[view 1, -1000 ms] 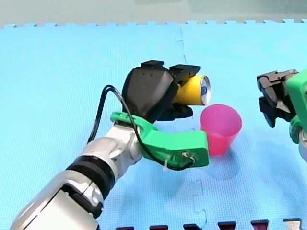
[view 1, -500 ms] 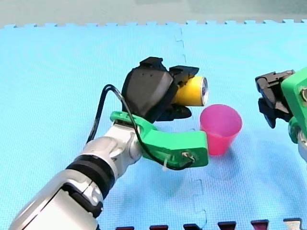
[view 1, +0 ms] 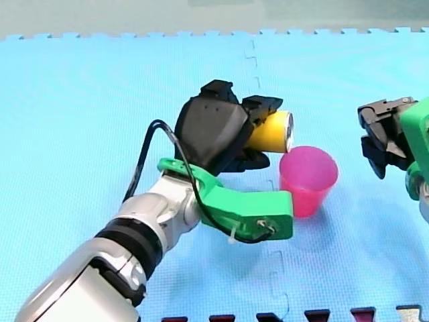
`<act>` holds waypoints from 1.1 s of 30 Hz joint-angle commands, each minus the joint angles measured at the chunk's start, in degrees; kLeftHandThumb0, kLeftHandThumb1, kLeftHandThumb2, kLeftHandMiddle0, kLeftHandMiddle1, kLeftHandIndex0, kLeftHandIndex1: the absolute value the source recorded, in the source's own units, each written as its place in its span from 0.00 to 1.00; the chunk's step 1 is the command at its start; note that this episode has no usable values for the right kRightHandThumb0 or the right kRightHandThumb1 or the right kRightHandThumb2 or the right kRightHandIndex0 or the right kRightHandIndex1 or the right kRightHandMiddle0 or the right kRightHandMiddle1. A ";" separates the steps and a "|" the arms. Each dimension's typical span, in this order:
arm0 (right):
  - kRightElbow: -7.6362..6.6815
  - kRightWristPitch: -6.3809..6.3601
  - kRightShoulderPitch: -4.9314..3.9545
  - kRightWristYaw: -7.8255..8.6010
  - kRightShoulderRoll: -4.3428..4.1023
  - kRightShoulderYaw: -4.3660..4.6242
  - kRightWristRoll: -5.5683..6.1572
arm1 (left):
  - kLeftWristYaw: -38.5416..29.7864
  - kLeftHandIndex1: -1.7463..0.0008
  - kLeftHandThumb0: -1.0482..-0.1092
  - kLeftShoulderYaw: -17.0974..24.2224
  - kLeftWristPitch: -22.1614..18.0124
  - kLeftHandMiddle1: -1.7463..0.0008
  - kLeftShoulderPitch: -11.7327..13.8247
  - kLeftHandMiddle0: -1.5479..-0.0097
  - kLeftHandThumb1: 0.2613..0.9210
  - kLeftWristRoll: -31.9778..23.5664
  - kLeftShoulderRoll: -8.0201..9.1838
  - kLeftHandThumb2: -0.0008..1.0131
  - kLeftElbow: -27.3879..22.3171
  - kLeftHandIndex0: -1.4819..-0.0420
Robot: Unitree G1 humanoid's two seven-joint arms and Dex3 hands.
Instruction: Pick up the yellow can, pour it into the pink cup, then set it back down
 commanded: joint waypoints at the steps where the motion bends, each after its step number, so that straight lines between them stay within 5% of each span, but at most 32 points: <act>1: -0.16 -0.96 0.24 0.05 -0.55 0.12 -0.12 | 0.39 0.99 0.61 -0.04 0.26 0.19 -0.70 0.55 0.98 -0.11 0.05 0.00 -0.38 0.20; 9: -0.33 -2.27 0.29 -2.58 -1.53 2.26 -2.70 | 0.15 0.99 0.62 -0.04 1.13 0.17 -0.64 0.56 0.98 -0.24 -0.09 0.00 -1.15 0.20; 14: -0.14 -1.43 0.08 -5.25 -1.97 3.69 -4.58 | 0.07 0.98 0.62 0.00 1.60 0.16 -0.72 0.57 0.98 -0.29 -0.08 0.00 -1.35 0.20; 21: 0.15 3.49 -0.91 -2.66 -0.33 0.16 -0.04 | 1.31 0.98 0.63 0.30 2.23 0.18 -0.92 0.56 0.97 -0.36 0.08 0.00 -0.88 0.19; 25: 0.02 3.65 -0.92 -1.13 -0.11 -0.76 1.30 | 2.12 0.97 0.63 0.17 2.24 0.22 -0.90 0.55 0.97 -0.17 0.18 0.00 -0.81 0.20; 33: 0.17 3.37 -0.75 -0.52 -0.11 -1.44 1.75 | 5.04 0.97 0.64 3.08 0.46 0.26 0.17 0.53 0.96 -3.21 -0.14 0.00 -0.64 0.20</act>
